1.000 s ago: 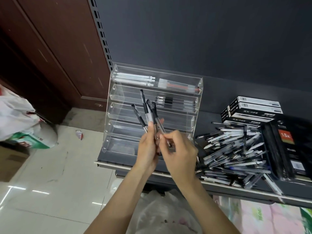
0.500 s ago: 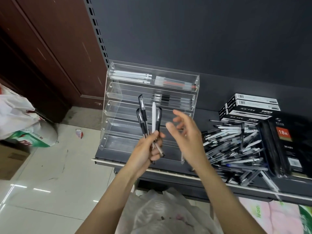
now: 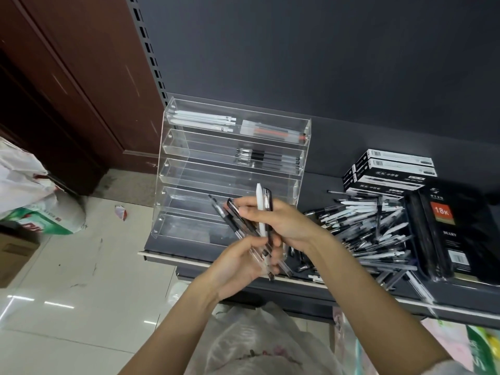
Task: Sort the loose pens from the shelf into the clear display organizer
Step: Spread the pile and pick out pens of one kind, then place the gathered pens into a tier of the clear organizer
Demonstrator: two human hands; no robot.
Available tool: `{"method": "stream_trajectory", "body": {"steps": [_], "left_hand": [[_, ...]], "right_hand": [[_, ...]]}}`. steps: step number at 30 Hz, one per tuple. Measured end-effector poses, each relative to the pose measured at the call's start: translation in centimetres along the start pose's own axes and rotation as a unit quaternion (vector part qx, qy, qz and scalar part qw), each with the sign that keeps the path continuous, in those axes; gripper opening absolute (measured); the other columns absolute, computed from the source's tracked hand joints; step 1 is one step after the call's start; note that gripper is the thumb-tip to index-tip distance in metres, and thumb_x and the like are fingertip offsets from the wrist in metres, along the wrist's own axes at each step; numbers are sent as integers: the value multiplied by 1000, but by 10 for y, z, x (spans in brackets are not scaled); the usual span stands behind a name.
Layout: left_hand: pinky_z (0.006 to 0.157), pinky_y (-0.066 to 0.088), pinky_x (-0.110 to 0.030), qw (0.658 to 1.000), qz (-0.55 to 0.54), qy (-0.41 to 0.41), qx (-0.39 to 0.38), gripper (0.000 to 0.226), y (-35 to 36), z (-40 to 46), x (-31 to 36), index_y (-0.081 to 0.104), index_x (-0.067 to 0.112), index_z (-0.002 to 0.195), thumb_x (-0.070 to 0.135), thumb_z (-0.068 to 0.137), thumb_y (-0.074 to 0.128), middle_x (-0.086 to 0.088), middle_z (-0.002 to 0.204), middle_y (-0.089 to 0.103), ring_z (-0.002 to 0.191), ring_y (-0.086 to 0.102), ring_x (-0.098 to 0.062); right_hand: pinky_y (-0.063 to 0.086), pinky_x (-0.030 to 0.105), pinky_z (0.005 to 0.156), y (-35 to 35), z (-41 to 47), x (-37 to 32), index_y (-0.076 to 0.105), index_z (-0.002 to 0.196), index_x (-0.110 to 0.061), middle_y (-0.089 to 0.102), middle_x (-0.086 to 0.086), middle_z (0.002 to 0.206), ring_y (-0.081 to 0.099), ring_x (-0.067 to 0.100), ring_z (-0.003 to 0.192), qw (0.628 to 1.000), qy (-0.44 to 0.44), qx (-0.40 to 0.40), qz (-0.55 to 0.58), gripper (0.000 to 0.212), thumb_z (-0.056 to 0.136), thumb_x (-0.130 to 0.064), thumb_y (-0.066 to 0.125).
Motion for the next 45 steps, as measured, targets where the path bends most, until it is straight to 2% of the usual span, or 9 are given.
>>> {"method": "stream_trajectory", "body": {"steps": [3,7,13,21,23,25,30,34,45], "left_hand": [[75,41,-36,1000,25,-4,4,15,-3,-2,-4,61,13,85,26,81,56,-2,69,47,70,48,-17],[77,42,-37,998,55,-20,11,15,-2,-2,-7,64,14,86,23,78,56,-1,67,45,69,45,-15],[82,52,-37,997,34,-49,45,12,-2,-4,-11,66,11,86,13,76,59,-2,65,53,85,64,-22],[93,51,-48,992,11,5,124,22,-10,-18,-15,73,7,100,13,87,57,-14,97,71,100,67,-29],[96,49,-48,993,43,9,111,25,-13,-20,-11,73,10,103,13,90,52,-14,105,70,107,64,-31],[92,51,-45,992,63,17,108,25,-17,-20,-2,70,8,107,15,91,52,-17,110,69,111,62,-33],[81,57,-38,965,-30,136,224,26,-28,-5,34,61,2,108,15,89,49,-15,96,73,89,71,-25],[93,52,-34,926,-124,229,273,29,-53,3,67,59,4,116,16,99,40,-8,114,69,107,65,-17],[98,48,-33,952,-130,176,212,38,-87,6,97,57,3,122,20,91,45,-6,121,66,116,60,-16]], "right_hand": [[36,13,34,1,-1,2,55,118,-24,63,-2,106,55,-1,46,1000,10,-20,-7,25,93,-23,58],[54,17,69,0,0,13,52,117,-19,60,9,126,63,23,108,994,-1,-69,86,29,91,-10,59],[56,32,80,1,5,25,28,143,-29,67,18,108,67,29,92,983,-68,-85,146,66,91,3,54],[52,39,87,3,14,26,61,118,-3,70,7,105,65,28,102,984,-28,-167,45,27,92,-2,53],[52,49,72,5,20,18,63,115,-5,72,3,102,60,47,77,981,-20,-192,-6,24,93,-8,54],[41,29,40,9,25,7,63,113,-3,73,-3,94,47,25,44,979,-7,-202,-34,23,94,-13,54],[48,14,60,13,49,-12,60,111,-16,65,-4,106,62,2,77,997,-48,22,-47,26,87,-22,67],[43,9,79,15,56,-8,66,101,-24,63,-16,101,58,-2,93,935,-174,253,-179,19,82,-27,71],[46,17,69,37,73,-24,73,92,-19,68,-9,82,57,4,74,864,-170,327,-343,11,81,-19,73]]}}
Point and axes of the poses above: each hand's wrist, its own z-axis towards the middle knuckle, its own y-axis out of the palm, x = y × z, the point moved 2 cm from there along z, towards the middle knuckle
